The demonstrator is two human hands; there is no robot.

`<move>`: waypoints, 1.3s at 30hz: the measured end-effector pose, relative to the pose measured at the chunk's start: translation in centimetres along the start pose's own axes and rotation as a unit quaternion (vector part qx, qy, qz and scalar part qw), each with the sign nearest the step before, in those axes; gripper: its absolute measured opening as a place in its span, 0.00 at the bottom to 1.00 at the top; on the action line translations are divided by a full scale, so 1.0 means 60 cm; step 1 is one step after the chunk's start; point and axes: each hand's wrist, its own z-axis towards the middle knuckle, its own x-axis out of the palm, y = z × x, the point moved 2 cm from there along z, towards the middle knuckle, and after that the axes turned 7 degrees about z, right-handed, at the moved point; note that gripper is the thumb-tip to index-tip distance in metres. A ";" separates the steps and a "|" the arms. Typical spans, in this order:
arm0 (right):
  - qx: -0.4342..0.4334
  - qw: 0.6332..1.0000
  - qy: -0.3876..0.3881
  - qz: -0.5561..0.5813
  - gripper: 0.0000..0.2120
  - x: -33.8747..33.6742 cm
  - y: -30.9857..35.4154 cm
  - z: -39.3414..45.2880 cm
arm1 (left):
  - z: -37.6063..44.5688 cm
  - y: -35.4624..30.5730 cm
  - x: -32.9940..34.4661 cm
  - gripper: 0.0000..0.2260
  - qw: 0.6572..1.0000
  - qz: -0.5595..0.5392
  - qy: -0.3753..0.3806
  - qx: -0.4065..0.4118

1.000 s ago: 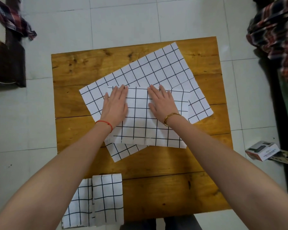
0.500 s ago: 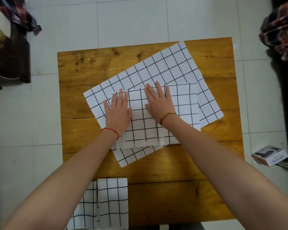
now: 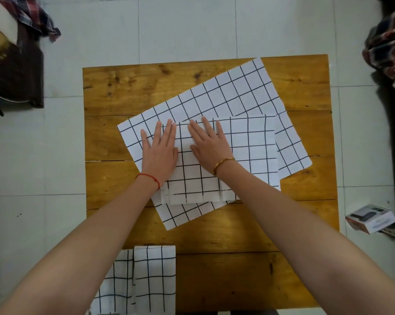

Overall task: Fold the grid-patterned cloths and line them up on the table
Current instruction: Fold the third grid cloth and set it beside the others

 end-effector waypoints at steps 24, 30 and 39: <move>0.139 0.985 -0.080 0.065 0.28 -0.008 -0.154 -0.114 | -0.035 -0.007 -0.031 0.17 0.952 -0.221 -0.086 -0.192; 0.035 0.996 -0.014 0.075 0.30 0.015 -0.104 -0.118 | -0.064 -0.017 -0.008 0.17 0.891 -0.323 -0.014 -0.319; 0.012 0.998 0.024 0.049 0.35 0.033 -0.076 -0.118 | -0.069 -0.027 0.004 0.18 0.842 -0.390 0.057 -0.369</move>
